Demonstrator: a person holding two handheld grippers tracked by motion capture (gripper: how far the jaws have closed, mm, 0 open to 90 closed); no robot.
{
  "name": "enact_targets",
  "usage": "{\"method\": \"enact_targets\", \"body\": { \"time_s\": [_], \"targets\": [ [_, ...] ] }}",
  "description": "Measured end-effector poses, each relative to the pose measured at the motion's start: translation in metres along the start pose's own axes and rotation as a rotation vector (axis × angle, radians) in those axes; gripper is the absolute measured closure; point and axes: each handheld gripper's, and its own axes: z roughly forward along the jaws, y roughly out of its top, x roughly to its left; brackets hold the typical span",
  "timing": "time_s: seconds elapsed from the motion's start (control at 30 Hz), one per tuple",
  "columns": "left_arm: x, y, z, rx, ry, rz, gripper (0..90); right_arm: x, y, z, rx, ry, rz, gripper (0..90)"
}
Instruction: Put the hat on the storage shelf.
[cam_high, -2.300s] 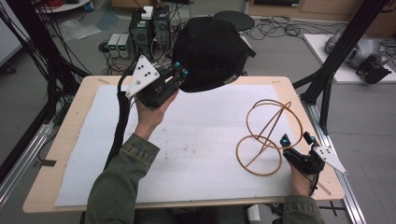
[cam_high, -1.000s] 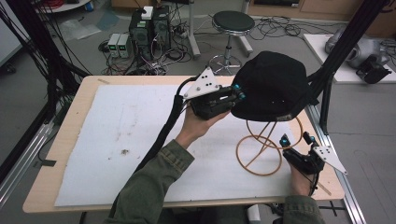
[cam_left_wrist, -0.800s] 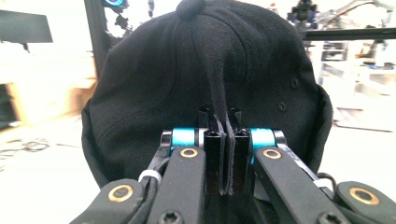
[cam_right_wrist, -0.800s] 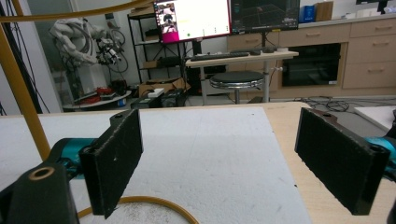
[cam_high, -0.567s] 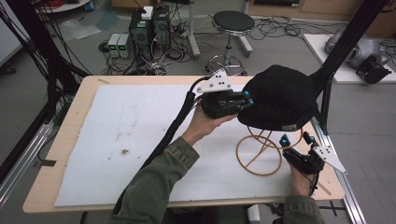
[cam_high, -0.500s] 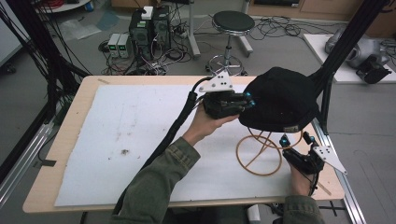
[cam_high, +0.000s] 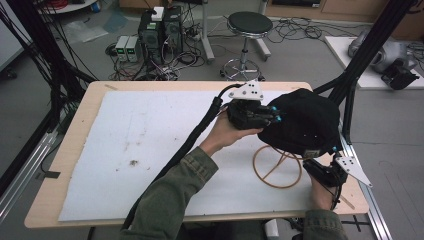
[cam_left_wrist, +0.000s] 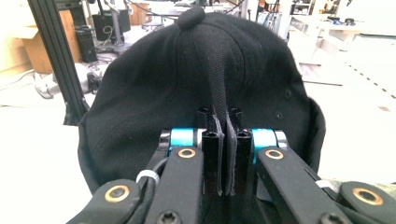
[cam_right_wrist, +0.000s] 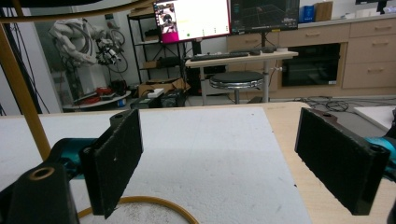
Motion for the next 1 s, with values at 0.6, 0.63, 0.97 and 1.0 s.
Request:
{"method": "enact_targets", "body": {
  "time_s": [0.6,0.63,0.97,1.0],
  "targets": [
    [0.003,-0.020,-0.001,-0.026,0.018,-0.037,58.3,0.000,0.000,0.000,0.003,-0.001,-0.004,14.5],
    [0.003,-0.021,-0.001,-0.027,0.021,-0.038,56.0,0.000,0.000,0.000,0.002,-0.002,0.000,14.5],
    [0.004,-0.027,-0.016,-0.110,0.082,-0.064,35.7,0.000,0.000,0.000,0.000,-0.001,0.000,14.4],
    [0.004,-0.027,-0.018,-0.114,0.087,-0.064,35.3,0.000,0.000,0.000,0.002,0.000,0.000,14.4]
  ]
}}
